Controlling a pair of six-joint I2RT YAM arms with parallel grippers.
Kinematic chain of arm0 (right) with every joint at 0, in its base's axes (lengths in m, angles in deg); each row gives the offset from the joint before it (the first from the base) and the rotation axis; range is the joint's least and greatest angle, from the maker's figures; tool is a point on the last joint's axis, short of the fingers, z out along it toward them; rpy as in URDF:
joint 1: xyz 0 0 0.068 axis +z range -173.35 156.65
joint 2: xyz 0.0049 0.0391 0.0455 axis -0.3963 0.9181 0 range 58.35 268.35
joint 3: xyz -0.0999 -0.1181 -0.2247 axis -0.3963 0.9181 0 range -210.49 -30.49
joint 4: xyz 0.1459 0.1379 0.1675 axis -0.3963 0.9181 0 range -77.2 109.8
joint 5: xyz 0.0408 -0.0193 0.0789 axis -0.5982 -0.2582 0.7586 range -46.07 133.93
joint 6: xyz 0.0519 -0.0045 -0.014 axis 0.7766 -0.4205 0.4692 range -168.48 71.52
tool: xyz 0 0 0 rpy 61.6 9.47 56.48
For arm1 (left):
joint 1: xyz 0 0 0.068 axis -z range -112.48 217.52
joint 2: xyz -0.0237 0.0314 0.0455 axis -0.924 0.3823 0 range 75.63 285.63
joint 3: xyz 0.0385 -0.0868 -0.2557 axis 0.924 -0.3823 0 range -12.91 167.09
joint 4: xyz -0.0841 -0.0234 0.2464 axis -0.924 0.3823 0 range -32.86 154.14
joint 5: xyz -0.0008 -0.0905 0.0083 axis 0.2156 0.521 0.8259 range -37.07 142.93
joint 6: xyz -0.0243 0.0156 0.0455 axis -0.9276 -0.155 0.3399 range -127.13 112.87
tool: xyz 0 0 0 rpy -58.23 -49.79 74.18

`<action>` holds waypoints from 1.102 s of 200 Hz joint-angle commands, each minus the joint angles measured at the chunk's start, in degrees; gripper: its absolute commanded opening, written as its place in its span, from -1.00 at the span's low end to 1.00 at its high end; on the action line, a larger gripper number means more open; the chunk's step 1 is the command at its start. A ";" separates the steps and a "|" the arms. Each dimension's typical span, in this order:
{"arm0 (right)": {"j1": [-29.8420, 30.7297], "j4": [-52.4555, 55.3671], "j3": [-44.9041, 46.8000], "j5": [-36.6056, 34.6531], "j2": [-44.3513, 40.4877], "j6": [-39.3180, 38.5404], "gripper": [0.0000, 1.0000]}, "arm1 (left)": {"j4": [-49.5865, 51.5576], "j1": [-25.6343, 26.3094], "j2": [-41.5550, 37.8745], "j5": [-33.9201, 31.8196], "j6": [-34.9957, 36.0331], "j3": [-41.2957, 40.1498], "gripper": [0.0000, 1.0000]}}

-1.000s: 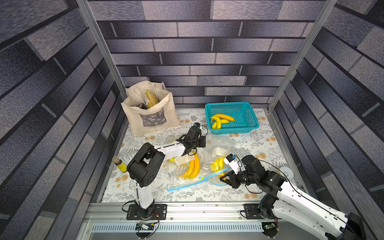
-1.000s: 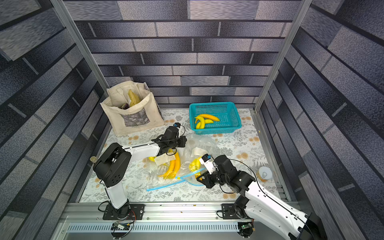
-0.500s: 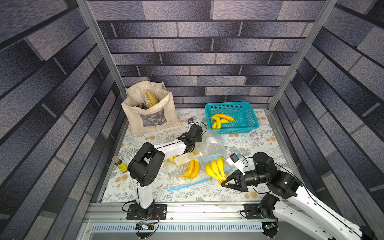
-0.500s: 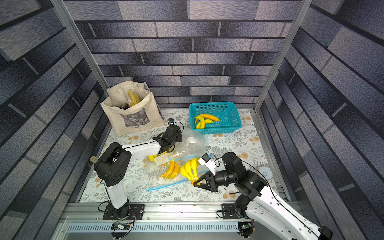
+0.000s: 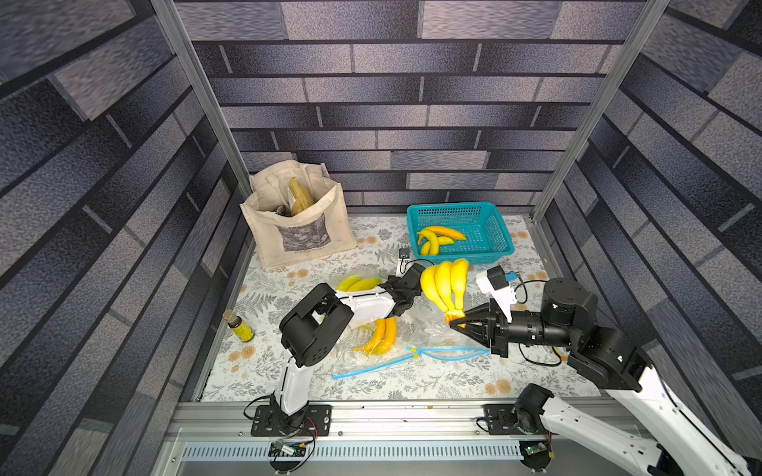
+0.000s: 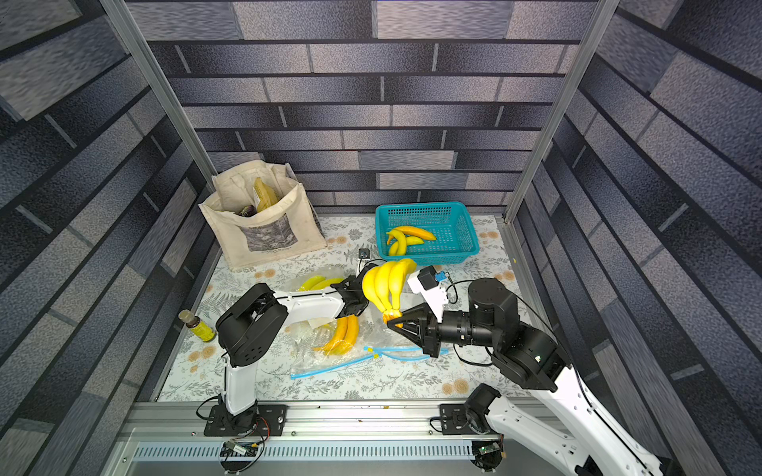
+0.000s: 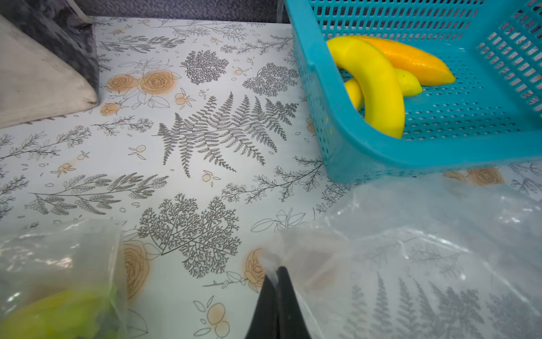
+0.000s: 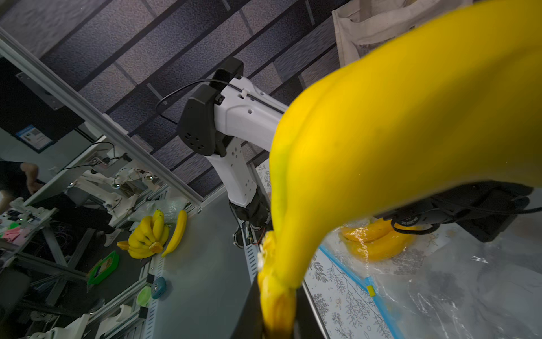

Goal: Open the zip-top bag and take out the banana
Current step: Place the banana in the basket.

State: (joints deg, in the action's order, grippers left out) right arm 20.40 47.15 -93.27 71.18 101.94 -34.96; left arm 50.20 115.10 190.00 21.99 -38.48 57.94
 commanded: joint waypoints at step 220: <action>-33.59 -16.21 -18.79 -17.73 61.99 -11.49 -0.13 | 5.74 6.17 16.09 -12.94 -17.12 22.32 -0.38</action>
State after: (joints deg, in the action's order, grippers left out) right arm -12.89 30.97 -112.14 55.57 166.22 -46.89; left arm 55.33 120.95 206.24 6.06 -54.61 80.26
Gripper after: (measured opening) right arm 0.397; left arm 0.231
